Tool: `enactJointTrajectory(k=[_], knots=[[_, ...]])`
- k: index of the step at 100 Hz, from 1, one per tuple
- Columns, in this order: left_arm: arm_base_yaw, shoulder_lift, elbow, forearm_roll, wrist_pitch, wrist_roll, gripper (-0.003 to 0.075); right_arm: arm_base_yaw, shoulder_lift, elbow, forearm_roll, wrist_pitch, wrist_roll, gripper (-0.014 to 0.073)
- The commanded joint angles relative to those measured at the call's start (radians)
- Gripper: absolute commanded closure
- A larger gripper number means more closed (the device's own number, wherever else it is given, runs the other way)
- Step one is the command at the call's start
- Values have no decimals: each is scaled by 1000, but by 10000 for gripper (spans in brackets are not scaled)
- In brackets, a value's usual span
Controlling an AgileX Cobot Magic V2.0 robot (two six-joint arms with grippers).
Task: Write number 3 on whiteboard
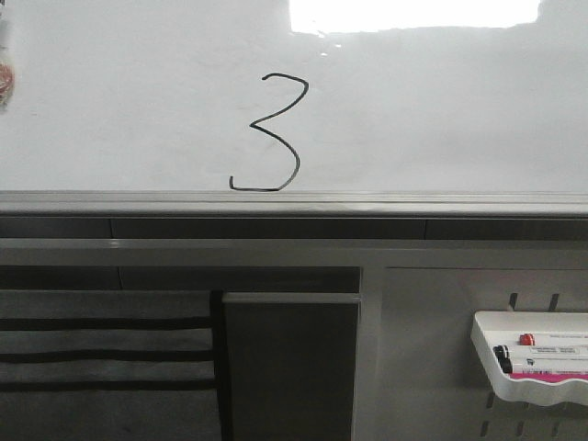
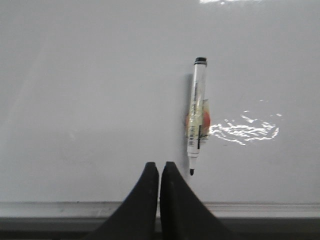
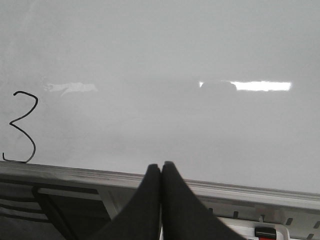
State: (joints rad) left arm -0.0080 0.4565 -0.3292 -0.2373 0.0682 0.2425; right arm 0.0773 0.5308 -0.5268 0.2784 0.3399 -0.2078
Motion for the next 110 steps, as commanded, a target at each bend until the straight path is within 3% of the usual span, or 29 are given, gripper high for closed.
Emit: enactJointTrajectory(k=[1, 36, 56, 67, 110], knots=[[-31, -64, 7, 12, -132, -8, 741, -8, 4, -26, -6, -79, -14, 663], [-17, -380, 234, 16, -163, -8, 741, -8, 4, -26, -6, -79, -14, 663], [-17, -435, 299, 49, -174, -19, 741, -8, 4, -26, -6, -79, -14, 663], [-20, -491, 325, 178, -182, -165, 741, -8, 4, -26, -6, -79, -14, 663], [-20, -490, 341, 126, -175, -168, 741, -8, 4, -26, -6, -77, -14, 663]])
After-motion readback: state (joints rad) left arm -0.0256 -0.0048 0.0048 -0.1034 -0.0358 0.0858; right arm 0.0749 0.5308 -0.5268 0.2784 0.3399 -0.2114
